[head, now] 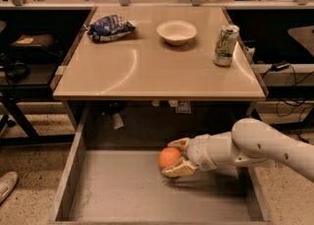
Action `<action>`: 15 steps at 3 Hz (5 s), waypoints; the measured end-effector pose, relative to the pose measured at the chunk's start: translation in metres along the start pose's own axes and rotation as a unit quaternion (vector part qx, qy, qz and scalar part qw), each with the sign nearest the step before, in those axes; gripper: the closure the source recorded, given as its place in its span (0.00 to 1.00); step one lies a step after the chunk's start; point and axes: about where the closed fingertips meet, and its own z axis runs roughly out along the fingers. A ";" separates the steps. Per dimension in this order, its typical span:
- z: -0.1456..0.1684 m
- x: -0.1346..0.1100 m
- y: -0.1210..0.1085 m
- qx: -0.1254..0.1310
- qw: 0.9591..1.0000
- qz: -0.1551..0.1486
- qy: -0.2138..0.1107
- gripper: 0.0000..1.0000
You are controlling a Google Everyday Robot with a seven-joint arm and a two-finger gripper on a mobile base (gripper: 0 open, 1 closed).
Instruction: Pick orange from top drawer and place on counter
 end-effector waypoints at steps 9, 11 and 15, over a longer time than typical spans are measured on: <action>-0.150 -0.205 -0.063 0.142 0.965 -0.211 0.066 1.00; -0.142 -0.283 -0.157 0.168 0.950 -0.264 -0.022 1.00; -0.070 -0.246 -0.233 0.157 0.971 -0.175 -0.037 1.00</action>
Offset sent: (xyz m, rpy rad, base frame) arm -0.0487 -0.0542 0.0346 -0.1457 0.0409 -0.0757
